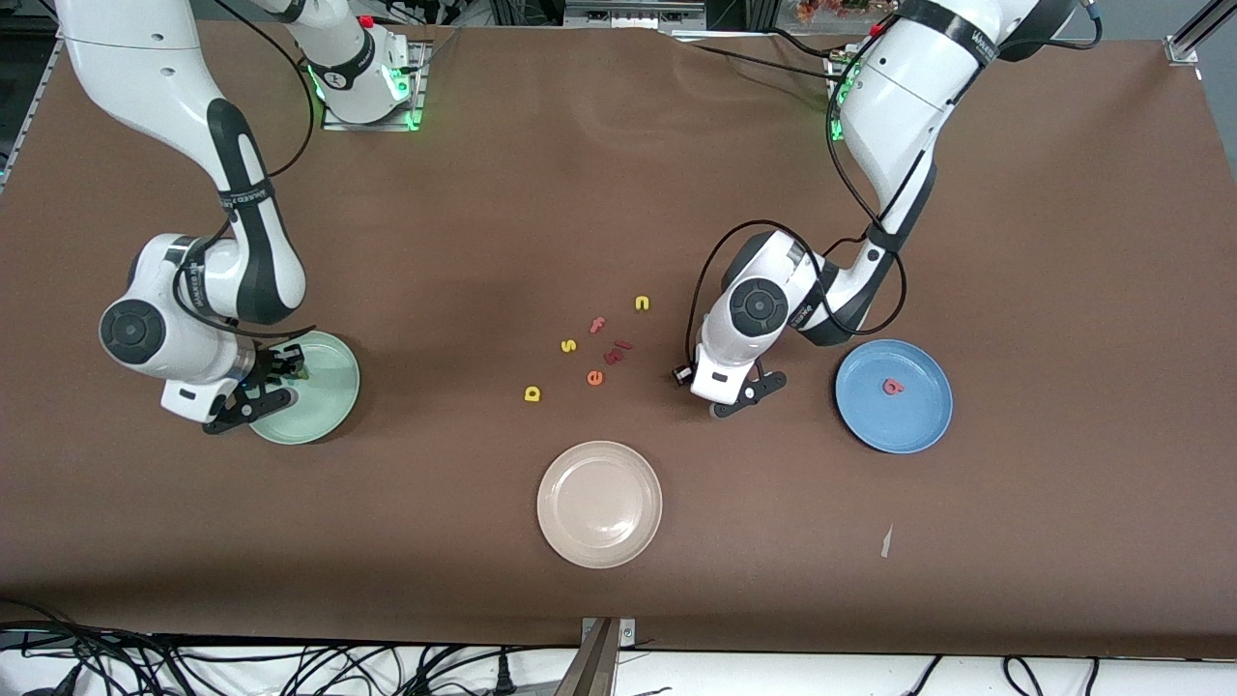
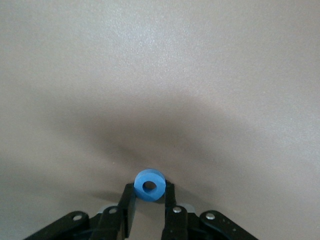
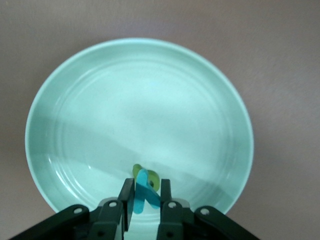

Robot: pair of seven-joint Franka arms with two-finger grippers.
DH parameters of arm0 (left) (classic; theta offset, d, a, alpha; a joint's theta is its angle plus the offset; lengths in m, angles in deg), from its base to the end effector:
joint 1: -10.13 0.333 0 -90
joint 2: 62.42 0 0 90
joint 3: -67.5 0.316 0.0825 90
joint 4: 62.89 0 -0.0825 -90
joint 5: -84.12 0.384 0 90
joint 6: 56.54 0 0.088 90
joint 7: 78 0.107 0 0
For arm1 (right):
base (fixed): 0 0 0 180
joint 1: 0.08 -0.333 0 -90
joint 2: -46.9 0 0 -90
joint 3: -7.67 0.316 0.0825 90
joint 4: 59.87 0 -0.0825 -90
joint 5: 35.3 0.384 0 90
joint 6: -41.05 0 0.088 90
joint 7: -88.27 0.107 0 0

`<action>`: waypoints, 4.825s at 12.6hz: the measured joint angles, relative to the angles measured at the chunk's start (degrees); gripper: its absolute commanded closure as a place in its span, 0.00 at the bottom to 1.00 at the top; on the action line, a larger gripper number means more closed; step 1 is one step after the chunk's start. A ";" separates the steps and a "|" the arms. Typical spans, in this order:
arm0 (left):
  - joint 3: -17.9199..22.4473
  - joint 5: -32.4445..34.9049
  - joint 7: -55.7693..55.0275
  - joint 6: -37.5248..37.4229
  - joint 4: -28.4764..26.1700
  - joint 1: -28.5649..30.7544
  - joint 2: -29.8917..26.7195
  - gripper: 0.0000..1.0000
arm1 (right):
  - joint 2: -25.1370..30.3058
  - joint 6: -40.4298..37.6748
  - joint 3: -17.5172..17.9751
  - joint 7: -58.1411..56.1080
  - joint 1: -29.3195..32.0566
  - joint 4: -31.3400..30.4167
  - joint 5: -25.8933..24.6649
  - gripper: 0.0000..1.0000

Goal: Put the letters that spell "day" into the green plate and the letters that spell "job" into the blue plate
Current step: 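Place the cyan y and blue o on the green and blue plates, then grasp the yellow a and teal j with both grippers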

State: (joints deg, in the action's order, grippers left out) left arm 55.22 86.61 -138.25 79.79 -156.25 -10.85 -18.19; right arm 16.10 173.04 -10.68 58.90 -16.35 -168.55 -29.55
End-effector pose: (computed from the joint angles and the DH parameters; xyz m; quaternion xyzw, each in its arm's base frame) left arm 0.5843 -0.3621 0.1747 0.9674 0.2462 -0.0449 0.0392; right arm 0.6211 -0.0121 0.2216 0.9737 0.2174 -0.0606 0.0312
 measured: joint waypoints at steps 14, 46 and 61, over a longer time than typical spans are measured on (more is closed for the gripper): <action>1.89 7.69 45.07 -21.60 1.30 20.24 -6.63 1.00 | -1.62 1.24 16.44 46.98 -4.82 8.83 2.02 0.00; -5.89 0.49 17.76 -37.32 6.79 18.95 -12.80 0.05 | -18.76 -0.22 16.33 65.69 -16.19 27.08 -2.48 0.93; -7.35 -4.77 -20.32 -8.83 -12.15 7.26 -8.25 0.47 | -1.96 -12.92 1.70 35.14 -11.13 14.29 -2.64 0.96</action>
State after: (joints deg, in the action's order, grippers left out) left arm 47.87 81.84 -158.57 70.97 -168.40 -3.59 -26.44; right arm 14.14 160.12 -8.98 94.04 -27.48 -154.27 -32.20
